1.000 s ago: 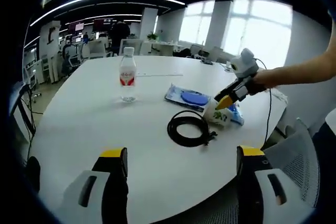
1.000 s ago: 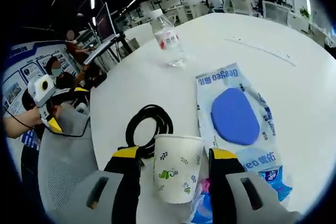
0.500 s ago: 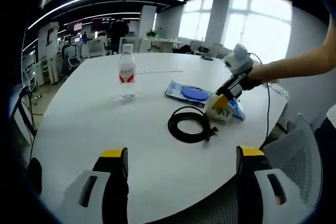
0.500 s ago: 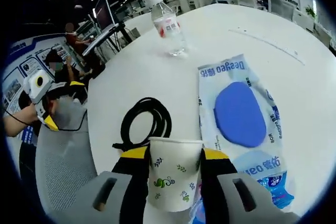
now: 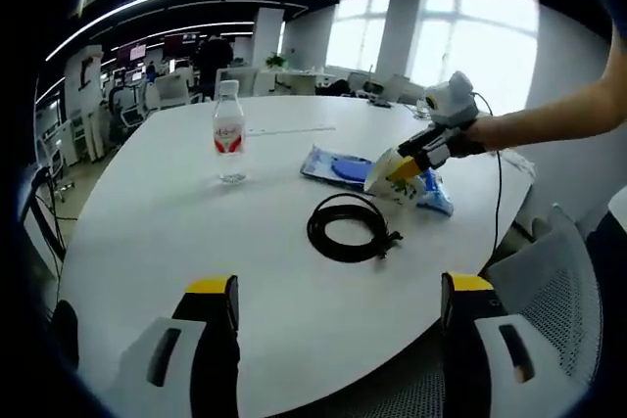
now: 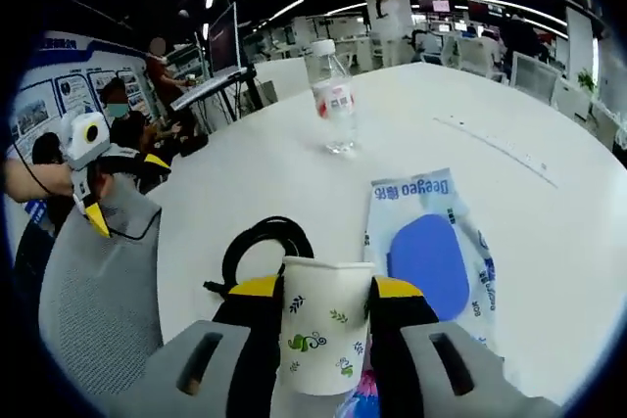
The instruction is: Arrange the tabletop items into an orderly group along one side of the table until the central work area is clear of visible clutter.
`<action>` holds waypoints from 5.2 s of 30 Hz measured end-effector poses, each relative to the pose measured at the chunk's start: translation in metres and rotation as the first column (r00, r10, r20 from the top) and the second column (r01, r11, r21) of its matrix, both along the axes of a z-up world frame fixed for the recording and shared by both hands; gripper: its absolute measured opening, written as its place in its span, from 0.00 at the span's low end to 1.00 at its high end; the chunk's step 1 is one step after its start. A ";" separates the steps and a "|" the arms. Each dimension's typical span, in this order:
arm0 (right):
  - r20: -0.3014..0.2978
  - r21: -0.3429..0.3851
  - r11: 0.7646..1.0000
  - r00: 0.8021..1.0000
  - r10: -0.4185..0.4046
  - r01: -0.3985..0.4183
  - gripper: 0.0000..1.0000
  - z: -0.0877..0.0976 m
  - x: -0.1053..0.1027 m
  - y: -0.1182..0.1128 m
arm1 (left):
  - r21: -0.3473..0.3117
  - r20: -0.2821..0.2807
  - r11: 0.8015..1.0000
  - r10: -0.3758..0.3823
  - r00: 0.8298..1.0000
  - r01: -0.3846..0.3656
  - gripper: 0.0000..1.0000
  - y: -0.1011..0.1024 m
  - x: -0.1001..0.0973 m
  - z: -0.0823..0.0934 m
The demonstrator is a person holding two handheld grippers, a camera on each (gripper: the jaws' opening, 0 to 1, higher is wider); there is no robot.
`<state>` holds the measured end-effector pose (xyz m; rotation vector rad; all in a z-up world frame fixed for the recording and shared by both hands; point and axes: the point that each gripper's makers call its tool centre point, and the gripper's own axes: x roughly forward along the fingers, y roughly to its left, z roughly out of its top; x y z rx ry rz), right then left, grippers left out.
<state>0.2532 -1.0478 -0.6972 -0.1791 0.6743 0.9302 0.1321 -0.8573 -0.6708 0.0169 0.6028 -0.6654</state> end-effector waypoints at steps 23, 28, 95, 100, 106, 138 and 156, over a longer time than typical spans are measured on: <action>0.227 0.136 0.988 0.973 0.039 -0.071 0.31 0.031 0.011 0.028 | 0.035 -0.010 0.999 -0.036 0.999 0.037 0.82 -0.004 -0.005 -0.005; 0.239 0.164 0.984 0.971 0.029 -0.069 0.31 0.035 0.019 0.032 | 0.038 -0.011 0.999 -0.032 0.999 0.033 0.81 -0.003 -0.005 -0.006; 0.212 0.338 0.941 0.972 -0.101 0.024 0.31 0.032 0.111 0.092 | 0.034 -0.006 0.996 -0.078 0.997 0.078 0.72 -0.005 -0.010 -0.005; 0.199 0.353 0.934 0.972 -0.126 0.048 0.31 0.027 0.119 0.092 | 0.034 -0.016 0.997 -0.071 0.997 0.072 0.72 -0.004 -0.009 -0.007; 0.177 0.390 0.917 0.969 -0.170 0.090 0.31 0.025 0.130 0.095 | 0.035 -0.024 0.997 -0.072 0.997 0.073 0.71 -0.004 -0.010 -0.008; 0.234 0.456 0.884 0.945 -0.228 0.100 0.27 0.016 0.181 0.115 | 0.026 -0.090 0.998 -0.060 0.994 0.062 0.69 -0.001 -0.011 -0.018; 0.316 0.432 0.902 0.939 -0.138 -0.013 0.27 0.010 0.175 0.122 | 0.021 -0.125 0.998 -0.058 0.990 0.061 0.68 0.001 -0.011 -0.025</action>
